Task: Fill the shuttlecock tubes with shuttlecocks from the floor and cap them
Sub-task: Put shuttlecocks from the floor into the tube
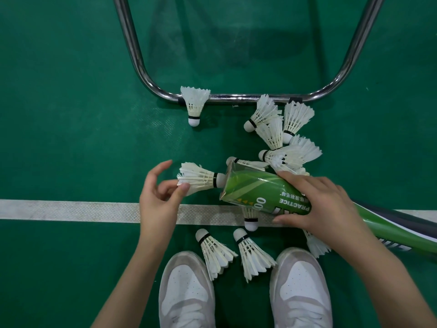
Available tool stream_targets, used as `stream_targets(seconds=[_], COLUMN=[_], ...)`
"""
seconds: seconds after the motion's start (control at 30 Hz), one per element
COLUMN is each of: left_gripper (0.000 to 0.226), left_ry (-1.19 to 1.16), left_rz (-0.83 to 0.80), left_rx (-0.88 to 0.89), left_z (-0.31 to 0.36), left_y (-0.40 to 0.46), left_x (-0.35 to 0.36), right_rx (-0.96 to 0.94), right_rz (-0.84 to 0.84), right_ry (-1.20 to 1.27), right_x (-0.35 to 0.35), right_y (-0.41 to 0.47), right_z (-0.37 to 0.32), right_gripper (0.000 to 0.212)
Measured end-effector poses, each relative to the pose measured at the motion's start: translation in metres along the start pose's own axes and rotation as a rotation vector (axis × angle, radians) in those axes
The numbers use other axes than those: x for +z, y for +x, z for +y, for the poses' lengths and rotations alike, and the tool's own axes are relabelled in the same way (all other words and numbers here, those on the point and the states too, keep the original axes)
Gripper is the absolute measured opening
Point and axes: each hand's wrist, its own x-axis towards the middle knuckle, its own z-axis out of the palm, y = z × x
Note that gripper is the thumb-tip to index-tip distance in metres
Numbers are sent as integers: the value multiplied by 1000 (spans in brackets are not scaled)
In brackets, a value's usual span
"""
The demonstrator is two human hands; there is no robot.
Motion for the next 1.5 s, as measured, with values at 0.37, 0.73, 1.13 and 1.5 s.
stream_targets(seconds=[0.37,0.73,1.13,1.5], left_gripper=[46,42,50,70], left_ry=[-55,-74,-5,81], left_rz=[-142,-244,-382,-396], left_rx=[-30,-47,-75,-50], left_z=[20,27,29,23], left_y=[-18,-24,-26,-27], left_x=[24,33,43,50], right_rx=[-9,-15,-15,-21], right_rz=[16,28,12,20], right_ry=[6,23,25,21], right_x=[3,4,2,4], right_y=[0,-1,-1,-1], right_z=[1,1,0,2], right_gripper=[87,87,88,89])
